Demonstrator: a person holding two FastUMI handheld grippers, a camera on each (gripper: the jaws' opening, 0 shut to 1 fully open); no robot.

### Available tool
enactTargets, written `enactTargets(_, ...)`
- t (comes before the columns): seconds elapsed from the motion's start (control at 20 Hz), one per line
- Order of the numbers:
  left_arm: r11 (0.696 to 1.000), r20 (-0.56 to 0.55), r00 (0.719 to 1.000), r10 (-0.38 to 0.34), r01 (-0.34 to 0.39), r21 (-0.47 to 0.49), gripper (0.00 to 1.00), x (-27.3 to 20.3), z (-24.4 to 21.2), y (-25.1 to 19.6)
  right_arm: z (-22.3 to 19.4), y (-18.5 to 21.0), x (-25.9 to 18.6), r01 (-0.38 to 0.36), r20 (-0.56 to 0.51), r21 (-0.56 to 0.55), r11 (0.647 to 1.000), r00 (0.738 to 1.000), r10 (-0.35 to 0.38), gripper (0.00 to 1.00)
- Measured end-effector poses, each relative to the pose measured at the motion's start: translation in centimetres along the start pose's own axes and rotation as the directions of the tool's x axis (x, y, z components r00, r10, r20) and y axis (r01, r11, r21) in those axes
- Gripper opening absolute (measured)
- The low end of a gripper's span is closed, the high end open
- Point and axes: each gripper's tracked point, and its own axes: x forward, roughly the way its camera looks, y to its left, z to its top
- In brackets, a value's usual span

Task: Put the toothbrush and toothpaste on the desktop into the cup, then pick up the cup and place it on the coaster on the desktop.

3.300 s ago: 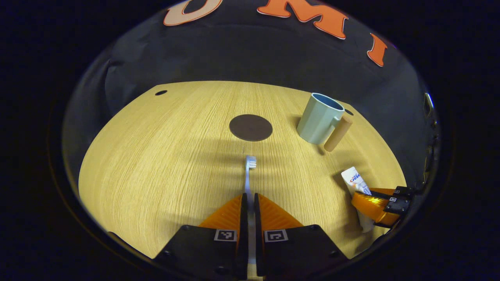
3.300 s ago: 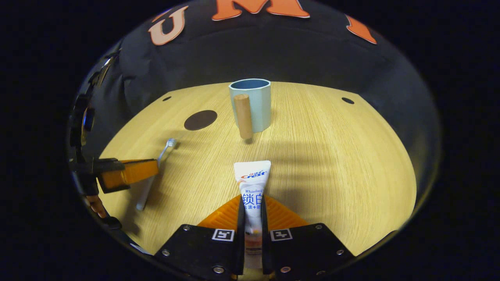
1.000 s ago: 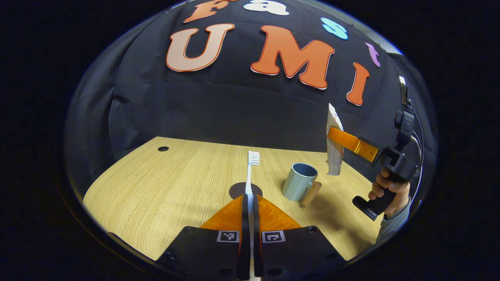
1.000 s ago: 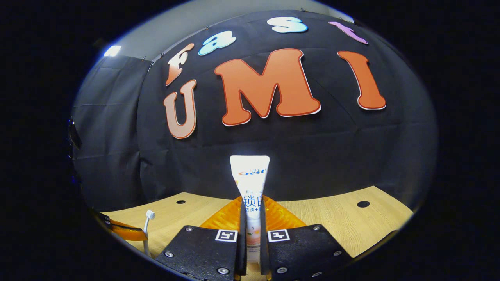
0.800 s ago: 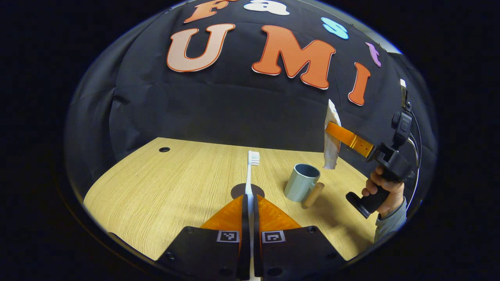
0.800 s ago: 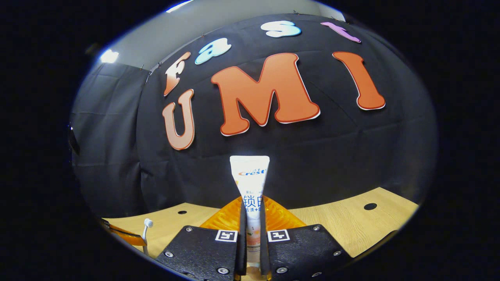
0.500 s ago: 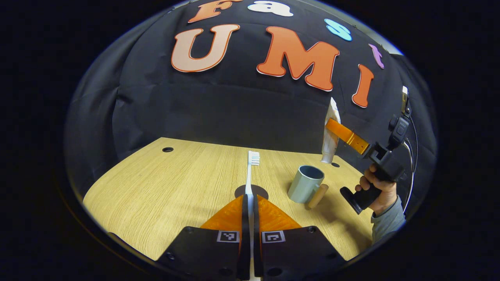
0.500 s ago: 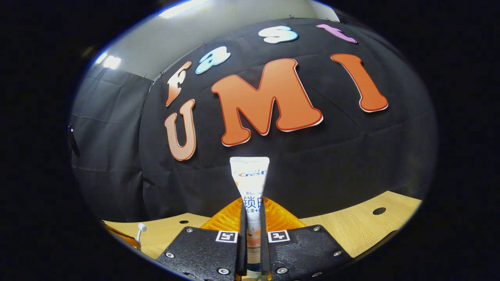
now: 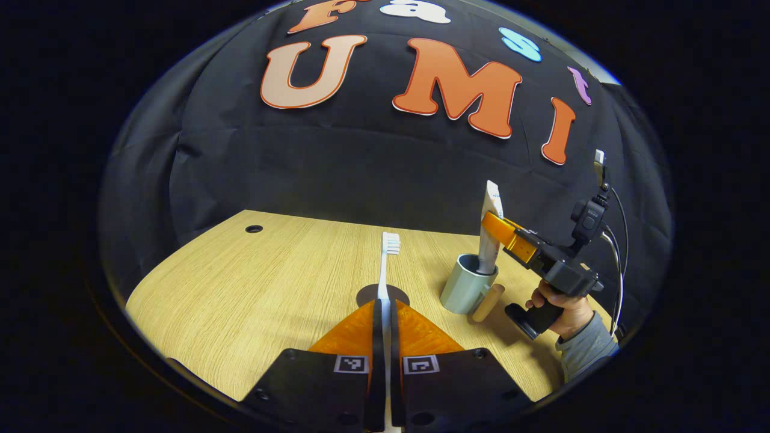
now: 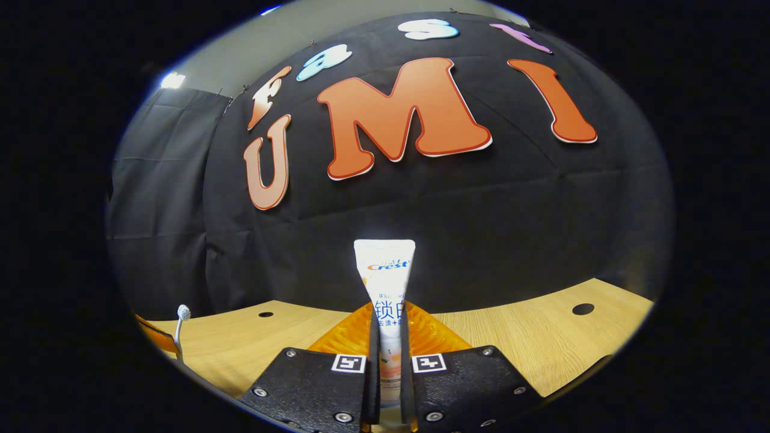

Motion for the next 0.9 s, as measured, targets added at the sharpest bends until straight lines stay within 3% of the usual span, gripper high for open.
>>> enactTargets(0.55,0.991,0.184,0.975,-0.125,0.114,0.071,0.07,3.0,4.7,-5.5,-3.9,-1.9,-1.9,0.068,-0.134,-0.011,0.998,0.989,-0.069,0.16)
enactTargets(0.9,0.983,0.325,0.929,-0.176,0.148,0.108,0.07,4.7,8.5,-9.0,-5.4,-3.7,-4.0,0.102,-0.206,0.015,0.995,0.974,-0.097,0.23)
